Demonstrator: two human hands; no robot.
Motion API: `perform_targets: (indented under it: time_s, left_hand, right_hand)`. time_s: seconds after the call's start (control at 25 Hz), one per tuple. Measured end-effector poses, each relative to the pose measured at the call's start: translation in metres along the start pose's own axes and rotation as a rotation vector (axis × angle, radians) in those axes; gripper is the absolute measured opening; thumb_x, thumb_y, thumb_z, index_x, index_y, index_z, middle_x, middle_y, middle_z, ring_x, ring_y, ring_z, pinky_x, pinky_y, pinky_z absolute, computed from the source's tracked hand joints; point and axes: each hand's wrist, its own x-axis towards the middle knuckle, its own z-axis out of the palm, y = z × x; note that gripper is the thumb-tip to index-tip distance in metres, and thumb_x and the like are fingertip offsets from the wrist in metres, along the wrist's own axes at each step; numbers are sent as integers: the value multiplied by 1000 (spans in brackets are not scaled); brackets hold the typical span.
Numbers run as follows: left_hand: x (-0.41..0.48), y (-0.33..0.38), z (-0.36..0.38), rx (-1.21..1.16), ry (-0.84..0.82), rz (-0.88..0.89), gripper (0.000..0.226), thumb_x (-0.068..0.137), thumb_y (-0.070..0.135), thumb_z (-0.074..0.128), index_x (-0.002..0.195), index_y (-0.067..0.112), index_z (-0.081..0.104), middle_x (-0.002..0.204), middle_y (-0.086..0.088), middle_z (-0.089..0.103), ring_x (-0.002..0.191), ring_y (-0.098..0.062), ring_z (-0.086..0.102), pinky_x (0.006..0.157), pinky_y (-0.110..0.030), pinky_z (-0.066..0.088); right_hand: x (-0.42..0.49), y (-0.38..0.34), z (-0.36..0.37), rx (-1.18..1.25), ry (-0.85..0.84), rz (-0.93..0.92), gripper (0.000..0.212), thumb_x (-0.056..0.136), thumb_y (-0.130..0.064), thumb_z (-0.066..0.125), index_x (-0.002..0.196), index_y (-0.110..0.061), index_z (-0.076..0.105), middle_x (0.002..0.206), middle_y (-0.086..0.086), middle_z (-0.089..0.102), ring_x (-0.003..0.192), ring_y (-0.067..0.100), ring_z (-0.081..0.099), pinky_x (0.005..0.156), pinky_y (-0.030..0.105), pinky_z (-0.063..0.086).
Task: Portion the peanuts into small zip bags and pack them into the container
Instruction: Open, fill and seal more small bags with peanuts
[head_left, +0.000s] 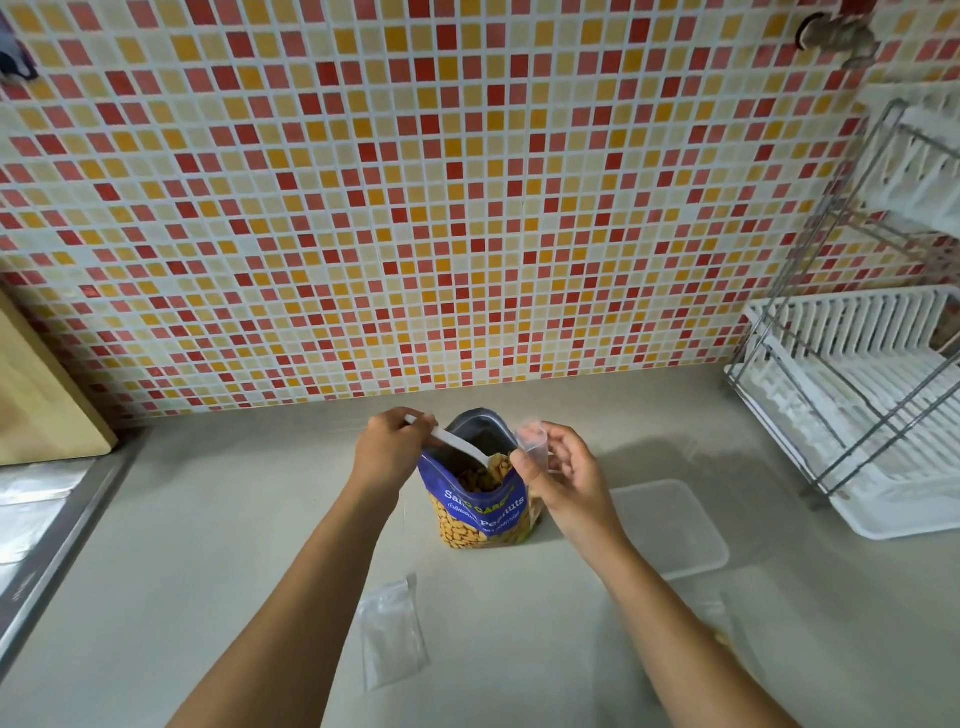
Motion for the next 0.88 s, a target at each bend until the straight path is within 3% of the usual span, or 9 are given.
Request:
perform_targets:
  time_s: [0.08, 0.24, 0.36, 0.48, 0.64, 0.88]
  left_hand:
    - [-1, 0, -3, -30, -8, -19, 23, 96, 21, 48, 100, 4, 62, 78, 2, 58, 81, -14, 51, 78, -33, 35]
    - [3, -3, -13, -86, -4, -52, 26, 97, 23, 47, 105, 3, 62, 91, -5, 61, 99, -19, 47, 83, -34, 31]
    - [6, -7, -24, -115, 28, -74, 25, 97, 24, 47, 100, 6, 62, 95, -5, 61, 104, -21, 47, 84, -34, 29]
    - [6, -2, -36, -175, 50, -103, 18, 96, 25, 48, 90, 12, 59, 110, -9, 62, 105, -19, 46, 87, -37, 25]
    - [7, 20, -54, -228, 58, -73, 16, 95, 23, 50, 83, 17, 59, 96, -5, 66, 106, -16, 50, 98, -44, 26]
    - [1, 52, -57, -162, 24, 3, 15, 95, 22, 51, 85, 14, 59, 92, -2, 65, 92, -14, 52, 88, -38, 29]
  right_hand:
    - [-1, -1, 0, 27, 4, 12, 41, 67, -49, 71, 103, -36, 55, 108, -10, 65, 101, 11, 63, 78, 24, 54]
    - [-1, -3, -3, 32, 76, 18, 45, 69, -48, 73, 107, -31, 56, 110, -1, 66, 97, 17, 65, 72, 24, 55]
    - [-2, -11, -7, -186, 207, -59, 49, 70, -49, 74, 111, -28, 58, 106, -8, 65, 93, 10, 63, 69, 19, 54]
    - [-1, -17, -8, -550, 224, -213, 56, 68, -56, 72, 113, -25, 60, 100, -16, 62, 83, 4, 60, 67, 23, 55]
    - [1, -16, -2, -773, 225, -324, 57, 65, -63, 71, 106, -24, 64, 94, -12, 67, 72, 5, 58, 64, 36, 55]
    - [3, -18, 12, -805, 195, -337, 65, 62, -73, 62, 105, -24, 63, 97, -8, 70, 78, 11, 65, 69, 36, 55]
